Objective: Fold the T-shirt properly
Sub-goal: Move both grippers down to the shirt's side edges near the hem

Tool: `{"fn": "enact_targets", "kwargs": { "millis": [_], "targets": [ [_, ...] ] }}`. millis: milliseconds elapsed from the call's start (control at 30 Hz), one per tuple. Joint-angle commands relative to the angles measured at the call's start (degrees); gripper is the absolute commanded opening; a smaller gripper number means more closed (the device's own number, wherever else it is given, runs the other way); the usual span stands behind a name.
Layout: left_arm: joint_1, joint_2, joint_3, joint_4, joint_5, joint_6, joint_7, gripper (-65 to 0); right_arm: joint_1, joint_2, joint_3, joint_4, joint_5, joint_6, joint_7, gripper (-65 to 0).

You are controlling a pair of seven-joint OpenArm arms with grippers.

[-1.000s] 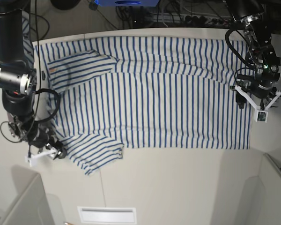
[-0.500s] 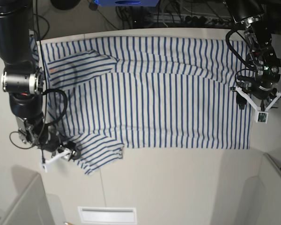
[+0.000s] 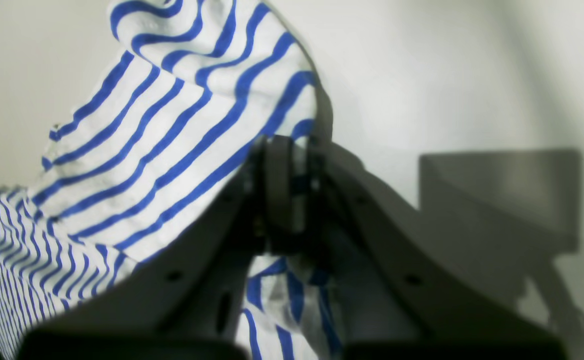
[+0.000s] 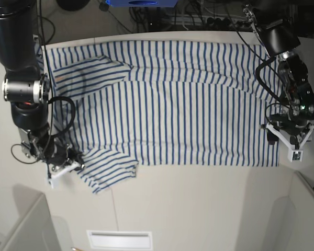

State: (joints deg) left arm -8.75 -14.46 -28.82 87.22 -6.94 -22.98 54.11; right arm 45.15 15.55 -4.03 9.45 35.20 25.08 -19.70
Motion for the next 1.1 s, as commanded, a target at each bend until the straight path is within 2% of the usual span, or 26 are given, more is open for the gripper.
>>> {"fn": "enact_targets", "kwargs": {
  "millis": [0, 200, 333, 433, 600, 700, 967, 1067],
  "targets": [
    [-2.8, -0.9, -0.1, -1.9, -0.1, 0.0, -1.0, -22.4, 1.8, 0.4, -0.1, 0.6, -0.2, 0.1, -0.2, -65.0],
    [-12.6, -4.3, -0.1, -15.6, -0.1, 0.0, -1.6, -22.1, 2.0, 0.4, -0.1, 0.6, -0.2, 0.1, -0.4, -65.0],
    [-18.1, -6.5, 2.2, -24.8, -0.1, 0.0, -6.5, -21.7, 2.0, 0.4, -0.1, 0.6, -0.2, 0.1, -0.3, -65.0],
    [-22.6, -9.1, 7.1, -35.2, -0.4, 0.0, -10.4, -16.0, 2.0, 0.4, -0.1, 0.6, -0.2, 0.1, -0.3, -65.0],
    [-27.9, -10.1, 9.4, -47.4, -0.2, 0.0, -17.7, -15.1, 2.2, 0.4, -0.1, 0.6, -0.2, 0.1, -0.3, -65.0],
    [-29.4, -10.1, 9.3, -49.9, -0.2, 0.0, -19.0, -15.5, 2.2, 0.4, -0.1, 0.6, -0.2, 0.1, -0.2, -65.0],
    [-29.2, -10.2, 9.5, -48.7, -0.1, 0.1, -19.3, -16.1, 2.2, 0.7, -0.1, 0.6, -0.2, 0.1, -0.2, -65.0],
    [-28.5, -10.2, 9.6, -47.5, -0.1, 0.1, -19.6, -24.8, 2.2, 0.7, -0.1, 0.6, -0.2, 0.1, -0.2, -65.0]
  ]
}}
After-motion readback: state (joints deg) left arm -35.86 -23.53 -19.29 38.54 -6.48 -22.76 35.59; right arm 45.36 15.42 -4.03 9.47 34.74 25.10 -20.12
